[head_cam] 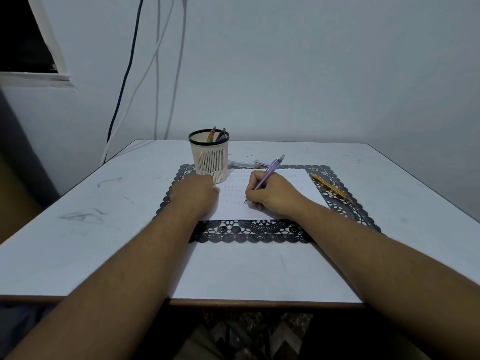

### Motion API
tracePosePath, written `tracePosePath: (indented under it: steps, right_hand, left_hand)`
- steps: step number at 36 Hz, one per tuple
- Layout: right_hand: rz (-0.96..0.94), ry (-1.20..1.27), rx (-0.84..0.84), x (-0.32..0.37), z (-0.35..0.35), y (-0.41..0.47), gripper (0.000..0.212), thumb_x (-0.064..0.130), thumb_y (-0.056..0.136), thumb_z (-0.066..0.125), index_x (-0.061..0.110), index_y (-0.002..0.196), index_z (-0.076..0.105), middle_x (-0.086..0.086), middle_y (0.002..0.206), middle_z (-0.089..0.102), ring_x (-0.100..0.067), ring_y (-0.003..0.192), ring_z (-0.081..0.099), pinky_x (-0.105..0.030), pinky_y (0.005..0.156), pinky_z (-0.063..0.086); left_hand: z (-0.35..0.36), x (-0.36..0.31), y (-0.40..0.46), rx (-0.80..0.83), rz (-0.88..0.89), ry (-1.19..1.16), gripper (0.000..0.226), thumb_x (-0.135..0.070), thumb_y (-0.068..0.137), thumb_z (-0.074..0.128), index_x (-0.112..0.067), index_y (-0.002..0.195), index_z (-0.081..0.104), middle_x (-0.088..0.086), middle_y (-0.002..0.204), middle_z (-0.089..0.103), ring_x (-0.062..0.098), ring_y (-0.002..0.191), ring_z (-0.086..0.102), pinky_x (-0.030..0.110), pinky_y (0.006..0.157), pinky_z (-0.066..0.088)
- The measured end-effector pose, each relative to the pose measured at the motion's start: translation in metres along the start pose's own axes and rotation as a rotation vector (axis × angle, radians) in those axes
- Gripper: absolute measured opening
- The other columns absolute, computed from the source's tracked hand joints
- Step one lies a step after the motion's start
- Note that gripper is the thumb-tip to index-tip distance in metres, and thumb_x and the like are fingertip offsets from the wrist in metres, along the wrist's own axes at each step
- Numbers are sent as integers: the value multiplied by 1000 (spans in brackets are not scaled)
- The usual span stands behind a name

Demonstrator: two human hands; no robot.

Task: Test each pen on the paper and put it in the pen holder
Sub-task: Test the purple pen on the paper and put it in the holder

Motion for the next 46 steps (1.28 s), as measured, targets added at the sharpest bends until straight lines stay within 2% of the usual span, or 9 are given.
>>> tracePosePath:
  steps: [5, 7, 14, 20, 27, 33, 38, 42, 46]
  right_hand:
    - [5, 38, 11, 0, -2, 0, 25, -6, 86, 66, 13, 70, 61, -17, 74, 60, -24, 66, 58, -32, 64, 51]
    - [-1, 52, -18, 0, -8, -1, 25, -7, 85, 64, 12, 70, 60, -18, 71, 58, -24, 62, 56, -33, 61, 48]
    - [14, 3, -5, 1, -6, -3, 26, -5, 88, 67, 12, 70, 59, -8, 71, 62, -14, 59, 59, -26, 64, 53]
    - [-1, -53, -57, 5, -9, -4, 19, -4, 88, 66, 8, 75, 59, -7, 69, 62, -16, 60, 59, -23, 63, 53]
    - [22, -53, -33, 1, -9, -7, 28, -2, 88, 67, 14, 68, 54, -8, 73, 59, -11, 58, 56, -34, 78, 61]
    - [0, -59, -34, 5, -6, -6, 25, -3, 88, 66, 12, 71, 57, -7, 71, 60, -12, 58, 57, -29, 69, 56]
    - [17, -76, -66, 5, -10, -8, 25, -2, 87, 67, 12, 71, 55, -2, 66, 59, -8, 57, 56, -35, 77, 60]
    - [15, -93, -33, 8, -6, -11, 22, -3, 88, 67, 9, 74, 55, 0, 61, 58, -10, 54, 54, -25, 63, 55]
    - [14, -45, -62, 8, -12, -12, 23, -5, 88, 66, 10, 72, 57, -3, 65, 60, -10, 56, 56, -26, 67, 55]
  left_hand:
    - [0, 0, 1, 4, 0, 10, 33, -40, 101, 39, -20, 112, 64, 5, 115, 64, 27, 105, 60, 42, 88, 53]
    - [0, 0, 2, 3, 5, 7, 33, -39, 101, 39, -20, 111, 63, 5, 115, 63, 26, 104, 60, 41, 87, 52]
    - [0, 0, 2, -7, 2, 17, 33, -39, 101, 39, -19, 112, 62, 6, 115, 63, 26, 103, 59, 40, 83, 50]
    - [0, 0, 1, -14, 12, 14, 33, -38, 101, 37, -19, 111, 62, 5, 112, 63, 25, 99, 58, 39, 82, 51]
    - [3, 1, 1, 7, -3, -5, 33, -40, 99, 37, -21, 109, 62, 4, 112, 63, 26, 103, 59, 42, 88, 53]
    - [3, 2, 2, 8, -3, -12, 31, -40, 99, 38, -21, 105, 62, 4, 110, 64, 25, 101, 59, 41, 86, 53]
    - [5, 1, 2, 6, 2, -8, 30, -41, 100, 40, -21, 104, 62, 4, 110, 63, 25, 101, 59, 39, 85, 51]
    - [5, 1, 2, 5, 4, 0, 30, -41, 100, 40, -21, 106, 62, 4, 111, 64, 25, 102, 60, 38, 84, 50]
    - [3, 0, 2, 9, 6, -7, 30, -40, 100, 40, -21, 105, 62, 4, 109, 64, 25, 102, 59, 40, 86, 52]
Point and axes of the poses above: each hand's wrist, its own y-axis towards the middle knuckle, its own z-axis out of the palm, x = y × z, the point moved 8 cm from there along y, towards the middle knuckle
